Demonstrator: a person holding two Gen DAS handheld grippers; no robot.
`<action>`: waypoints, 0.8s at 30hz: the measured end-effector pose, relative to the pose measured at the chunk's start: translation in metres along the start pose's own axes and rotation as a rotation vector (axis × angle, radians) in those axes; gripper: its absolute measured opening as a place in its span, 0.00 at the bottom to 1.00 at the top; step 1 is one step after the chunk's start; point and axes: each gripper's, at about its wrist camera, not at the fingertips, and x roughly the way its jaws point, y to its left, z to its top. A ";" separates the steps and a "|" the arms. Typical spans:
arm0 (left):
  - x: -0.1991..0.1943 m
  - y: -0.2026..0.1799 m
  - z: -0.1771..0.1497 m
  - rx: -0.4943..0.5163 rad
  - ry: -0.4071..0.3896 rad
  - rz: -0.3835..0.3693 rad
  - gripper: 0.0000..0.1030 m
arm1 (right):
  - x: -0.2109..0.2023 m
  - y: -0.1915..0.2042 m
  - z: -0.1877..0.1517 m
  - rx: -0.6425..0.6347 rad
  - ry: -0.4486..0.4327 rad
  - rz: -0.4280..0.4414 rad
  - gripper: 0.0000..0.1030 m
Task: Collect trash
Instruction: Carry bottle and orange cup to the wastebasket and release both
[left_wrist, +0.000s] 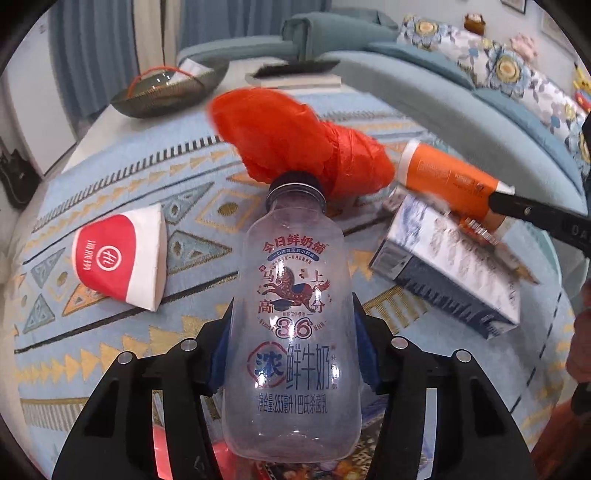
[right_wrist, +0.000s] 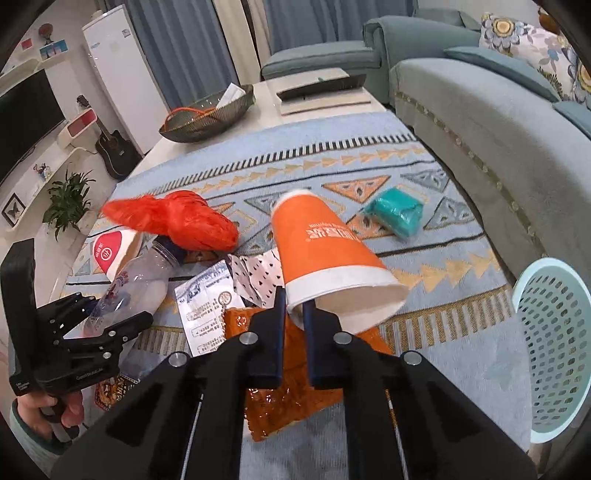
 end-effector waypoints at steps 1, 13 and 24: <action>-0.006 0.000 0.000 -0.013 -0.021 -0.003 0.51 | -0.006 0.002 0.001 -0.010 -0.018 -0.001 0.05; -0.085 -0.027 0.011 -0.099 -0.241 -0.026 0.51 | -0.077 0.015 0.010 -0.076 -0.190 0.035 0.02; -0.142 -0.122 0.051 -0.007 -0.392 -0.100 0.51 | -0.174 -0.031 0.015 -0.001 -0.368 -0.010 0.02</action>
